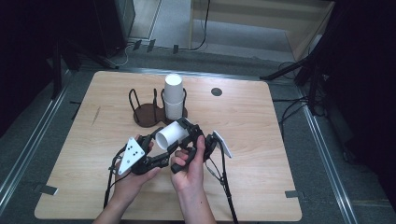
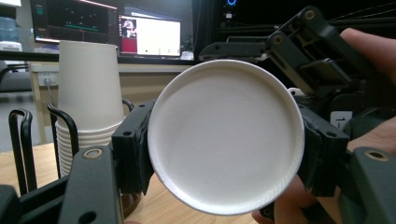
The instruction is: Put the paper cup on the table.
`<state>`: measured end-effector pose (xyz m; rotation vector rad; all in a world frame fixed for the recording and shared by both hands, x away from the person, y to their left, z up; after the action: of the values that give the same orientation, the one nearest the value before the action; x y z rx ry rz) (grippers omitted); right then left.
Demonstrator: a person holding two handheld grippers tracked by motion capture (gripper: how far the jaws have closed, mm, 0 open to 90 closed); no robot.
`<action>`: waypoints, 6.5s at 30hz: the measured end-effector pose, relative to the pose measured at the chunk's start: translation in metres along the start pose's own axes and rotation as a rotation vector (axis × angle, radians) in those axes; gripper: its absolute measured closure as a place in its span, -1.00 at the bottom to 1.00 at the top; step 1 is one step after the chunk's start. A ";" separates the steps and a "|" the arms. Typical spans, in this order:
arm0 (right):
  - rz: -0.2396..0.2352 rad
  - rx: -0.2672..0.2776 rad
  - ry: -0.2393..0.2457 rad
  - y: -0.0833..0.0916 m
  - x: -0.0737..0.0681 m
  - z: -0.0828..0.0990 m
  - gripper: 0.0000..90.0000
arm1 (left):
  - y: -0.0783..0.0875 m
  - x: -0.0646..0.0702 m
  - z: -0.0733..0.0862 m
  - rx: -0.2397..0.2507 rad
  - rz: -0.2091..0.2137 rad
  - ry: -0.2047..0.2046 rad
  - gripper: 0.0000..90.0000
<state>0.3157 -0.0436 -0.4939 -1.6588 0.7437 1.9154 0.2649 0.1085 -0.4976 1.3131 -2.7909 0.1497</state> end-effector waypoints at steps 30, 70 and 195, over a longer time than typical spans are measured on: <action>-0.161 0.089 0.113 0.014 -0.027 0.001 -0.44 | 0.015 0.000 -0.019 -0.082 0.053 0.148 -0.98; -0.008 0.351 1.009 0.059 -0.096 -0.003 -0.44 | 0.043 -0.072 0.014 -0.364 -0.262 0.036 -1.00; 0.607 0.416 1.567 -0.050 0.022 -0.205 -0.45 | 0.113 -0.161 0.041 -0.279 -0.526 0.197 -1.00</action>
<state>0.4940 -0.1472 -0.5421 -2.5612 2.1513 0.1768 0.2804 0.2990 -0.5602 1.7749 -2.1247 -0.1231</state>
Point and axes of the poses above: each handheld gripper's, and its own axes: y roughly backward along the jaws, z roughly out of its underside, x roughly to its right, the point moved 3 cm from there along -y, roughly forward along the jaws, and after that the axes turned 1 degree about y, right-handed, at the moved point
